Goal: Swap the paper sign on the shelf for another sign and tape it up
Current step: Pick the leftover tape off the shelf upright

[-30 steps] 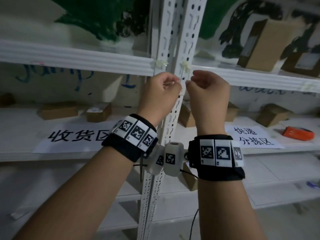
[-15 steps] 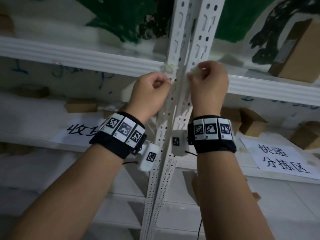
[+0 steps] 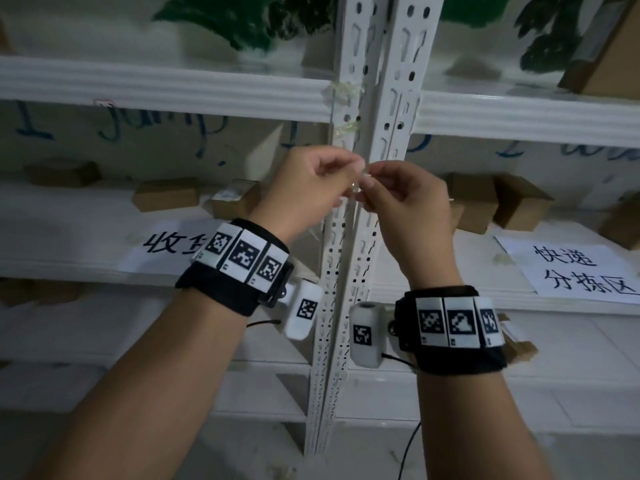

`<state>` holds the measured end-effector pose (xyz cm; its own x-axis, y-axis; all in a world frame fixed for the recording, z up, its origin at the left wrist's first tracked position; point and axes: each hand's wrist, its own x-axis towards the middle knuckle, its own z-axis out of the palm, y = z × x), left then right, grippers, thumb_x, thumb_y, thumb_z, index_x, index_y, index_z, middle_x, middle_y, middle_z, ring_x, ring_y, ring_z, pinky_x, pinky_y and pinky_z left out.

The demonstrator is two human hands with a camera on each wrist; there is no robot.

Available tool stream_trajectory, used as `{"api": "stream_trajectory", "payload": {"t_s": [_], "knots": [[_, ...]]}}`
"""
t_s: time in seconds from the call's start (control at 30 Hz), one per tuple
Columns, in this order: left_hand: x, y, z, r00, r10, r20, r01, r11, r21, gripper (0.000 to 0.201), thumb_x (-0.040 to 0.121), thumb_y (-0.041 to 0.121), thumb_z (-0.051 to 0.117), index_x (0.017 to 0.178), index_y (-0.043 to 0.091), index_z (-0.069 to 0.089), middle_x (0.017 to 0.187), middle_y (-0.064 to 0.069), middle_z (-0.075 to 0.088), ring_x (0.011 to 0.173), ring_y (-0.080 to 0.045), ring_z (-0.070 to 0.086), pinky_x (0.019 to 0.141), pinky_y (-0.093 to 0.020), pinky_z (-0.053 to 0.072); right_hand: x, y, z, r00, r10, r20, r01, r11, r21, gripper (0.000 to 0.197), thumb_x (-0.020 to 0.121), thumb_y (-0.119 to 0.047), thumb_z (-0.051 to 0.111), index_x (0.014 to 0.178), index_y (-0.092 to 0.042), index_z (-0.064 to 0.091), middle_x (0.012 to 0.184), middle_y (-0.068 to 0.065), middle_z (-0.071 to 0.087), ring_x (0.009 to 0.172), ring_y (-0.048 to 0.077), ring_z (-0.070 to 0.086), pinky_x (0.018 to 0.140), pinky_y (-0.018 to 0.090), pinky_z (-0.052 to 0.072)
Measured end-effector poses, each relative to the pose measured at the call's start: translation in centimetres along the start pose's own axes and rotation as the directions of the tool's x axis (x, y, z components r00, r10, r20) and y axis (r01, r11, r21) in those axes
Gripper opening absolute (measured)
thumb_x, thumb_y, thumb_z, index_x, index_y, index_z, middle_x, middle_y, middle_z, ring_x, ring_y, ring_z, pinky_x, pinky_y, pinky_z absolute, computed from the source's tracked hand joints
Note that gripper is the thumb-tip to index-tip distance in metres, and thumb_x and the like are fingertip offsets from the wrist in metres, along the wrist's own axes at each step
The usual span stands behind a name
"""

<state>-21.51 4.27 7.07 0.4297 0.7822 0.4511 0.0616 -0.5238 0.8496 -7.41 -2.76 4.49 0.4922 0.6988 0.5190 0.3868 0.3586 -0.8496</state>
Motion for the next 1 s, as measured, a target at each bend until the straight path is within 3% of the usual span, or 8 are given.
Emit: {"api": "stream_trajectory", "payload": {"t_s": [0.2, 0.33, 0.47, 0.53, 0.67, 0.77, 0.87, 1.0], "knots": [[-0.5, -0.5, 0.8, 0.998, 0.004, 0.062, 0.0, 0.998, -0.065, 0.007, 0.1, 0.015, 0.075, 0.1, 0.012, 0.082, 0.095, -0.005, 0.083, 0.087, -0.026, 0.081, 0.08, -0.039, 0.069, -1.2, 0.3, -1.6, 0.998, -0.056, -0.013, 0.054, 0.986, -0.159, 0.026, 0.098, -0.022, 0.084, 0.123, -0.02, 0.077, 0.102, 0.001, 0.08, 0.086, 0.013, 0.081, 0.081, 0.031, 0.068], [-0.8, -0.6, 0.8, 0.997, -0.076, 0.028, 0.08, 0.982, -0.173, 0.026, 0.092, 0.017, 0.083, 0.11, 0.002, 0.072, 0.092, -0.013, 0.081, 0.075, -0.022, 0.081, 0.069, -0.032, 0.068, -1.5, -0.1, -2.4, 0.996, -0.083, 0.024, 0.086, 0.978, -0.188, 0.01, 0.095, -0.022, 0.087, 0.098, -0.024, 0.078, 0.091, -0.007, 0.081, 0.079, 0.001, 0.077, 0.073, 0.015, 0.06], [-0.3, -1.0, 0.0, 0.978, -0.196, -0.066, 0.187, 0.975, -0.116, 0.039, 0.105, 0.052, 0.06, 0.106, 0.014, 0.072, 0.098, -0.002, 0.082, 0.068, -0.021, 0.079, 0.051, -0.023, 0.056, -1.5, -0.1, -2.8, 0.999, -0.041, -0.03, 0.039, 0.998, -0.048, 0.019, 0.095, -0.008, 0.082, 0.09, -0.02, 0.068, 0.093, 0.008, 0.082, 0.09, 0.026, 0.081, 0.084, 0.044, 0.07], [0.3, -1.6, -0.5, 0.967, -0.225, -0.12, 0.211, 0.971, -0.116, 0.041, 0.108, 0.053, 0.053, 0.103, 0.017, 0.071, 0.101, -0.001, 0.08, 0.06, -0.015, 0.074, 0.047, -0.019, 0.048, -1.7, 0.0, -2.8, 0.999, -0.04, -0.033, 0.039, 0.999, -0.025, 0.02, 0.094, -0.001, 0.072, 0.093, -0.02, 0.066, 0.097, 0.015, 0.08, 0.092, 0.036, 0.078, 0.087, 0.055, 0.067], [1.2, -2.1, -1.1, 0.967, -0.226, -0.118, 0.214, 0.971, -0.103, 0.026, 0.11, 0.036, 0.057, 0.102, 0.016, 0.072, 0.1, -0.002, 0.081, 0.06, -0.011, 0.071, 0.049, -0.021, 0.047, -2.0, -0.4, -2.8, 0.968, 0.115, 0.223, -0.063, 0.971, -0.23, 0.028, 0.102, -0.011, 0.057, 0.092, -0.023, 0.08, 0.077, 0.005, 0.081, 0.063, 0.015, 0.065, 0.067, 0.039, 0.055], [1.5, -1.9, -1.1, 0.975, -0.191, -0.115, 0.185, 0.981, -0.06, 0.023, 0.109, 0.032, 0.057, 0.101, 0.018, 0.073, 0.1, 0.001, 0.081, 0.062, -0.009, 0.072, 0.051, -0.019, 0.049, -2.2, -1.1, -2.8, 0.869, 0.3, 0.393, -0.153, 0.919, -0.362, 0.026, 0.105, -0.014, 0.067, 0.124, -0.029, 0.075, 0.076, -0.002, 0.084, 0.056, 0.015, 0.064, 0.064, 0.031, 0.055], [2.1, -1.8, -0.8, 0.979, -0.153, -0.132, 0.151, 0.988, -0.028, 0.019, 0.107, 0.03, 0.06, 0.101, 0.018, 0.073, 0.099, 0.002, 0.08, 0.063, -0.008, 0.073, 0.053, -0.019, 0.051, -2.2, -0.5, -2.8, 0.717, 0.409, 0.565, -0.131, 0.874, -0.467, 0.087, 0.099, -0.006, 0.079, 0.168, -0.036, 0.036, 0.096, -0.011, 0.087, 0.094, 0.012, 0.083, 0.103, 0.04, 0.063], [3.2, -1.6, -0.4, 0.979, -0.126, -0.162, 0.127, 0.992, -0.003, 0.014, 0.105, 0.03, 0.063, 0.103, 0.02, 0.073, 0.099, 0.004, 0.08, 0.064, -0.008, 0.075, 0.061, -0.024, 0.052, -2.1, 0.5, -3.2, 0.703, 0.435, 0.563, -0.196, 0.879, -0.434, 0.114, 0.089, -0.006, 0.09, 0.171, -0.046, 0.022, 0.117, -0.005, 0.085, 0.096, 0.007, 0.084, 0.096, 0.034, 0.067]]}}
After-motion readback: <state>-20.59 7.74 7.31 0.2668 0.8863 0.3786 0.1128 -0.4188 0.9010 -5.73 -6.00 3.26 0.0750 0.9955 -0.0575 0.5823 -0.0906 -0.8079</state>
